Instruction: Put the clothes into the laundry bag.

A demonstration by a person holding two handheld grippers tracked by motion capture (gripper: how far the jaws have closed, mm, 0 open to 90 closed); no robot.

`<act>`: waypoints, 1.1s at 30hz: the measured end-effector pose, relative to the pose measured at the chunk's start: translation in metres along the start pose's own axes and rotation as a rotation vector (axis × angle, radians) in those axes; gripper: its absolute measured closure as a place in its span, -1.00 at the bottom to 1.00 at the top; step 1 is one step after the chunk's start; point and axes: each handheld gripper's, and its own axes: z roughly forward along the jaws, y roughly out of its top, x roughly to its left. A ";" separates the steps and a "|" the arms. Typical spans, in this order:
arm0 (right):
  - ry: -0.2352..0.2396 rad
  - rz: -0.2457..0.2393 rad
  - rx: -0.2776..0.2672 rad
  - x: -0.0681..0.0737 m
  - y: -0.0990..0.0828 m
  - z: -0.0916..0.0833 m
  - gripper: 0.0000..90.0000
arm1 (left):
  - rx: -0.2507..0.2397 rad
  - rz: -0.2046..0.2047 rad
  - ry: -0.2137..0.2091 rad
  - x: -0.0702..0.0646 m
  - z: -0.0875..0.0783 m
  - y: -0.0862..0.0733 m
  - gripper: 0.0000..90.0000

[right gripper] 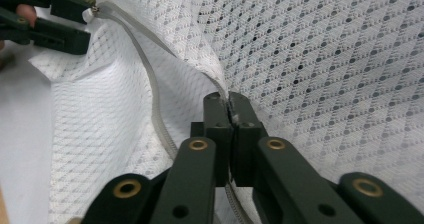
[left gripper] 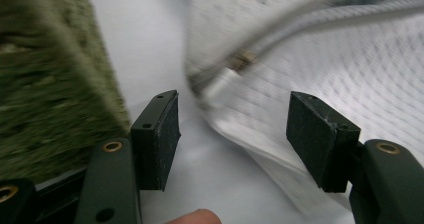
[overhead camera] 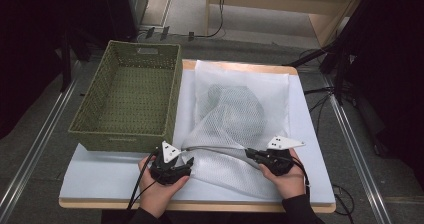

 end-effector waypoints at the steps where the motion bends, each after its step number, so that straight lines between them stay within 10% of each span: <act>1: 0.010 0.004 -0.013 0.000 -0.001 -0.003 0.71 | 0.010 0.004 -0.007 0.001 0.000 -0.001 -0.15; 5: -0.014 0.053 -0.129 -0.002 -0.005 -0.034 0.17 | 0.008 -0.025 -0.051 0.007 -0.002 -0.003 -0.04; 11: -0.197 0.233 -0.259 -0.024 -0.028 -0.085 0.10 | 0.031 -0.022 -0.095 0.012 -0.005 -0.005 0.43; 16: -0.349 0.319 -0.125 -0.039 -0.056 -0.089 0.12 | 0.036 -0.043 -0.130 0.018 -0.007 -0.006 0.62; 21: -0.338 0.357 -0.066 -0.042 -0.061 -0.077 0.18 | 0.049 -0.036 -0.170 0.018 -0.007 -0.008 0.95; 26: -0.317 0.282 0.049 -0.034 -0.059 -0.060 0.95 | 0.058 0.001 -0.186 0.015 -0.009 -0.008 1.00; 33: -0.430 0.271 -0.001 -0.051 -0.048 -0.070 1.00 | 0.077 0.061 -0.227 0.006 -0.012 -0.008 1.00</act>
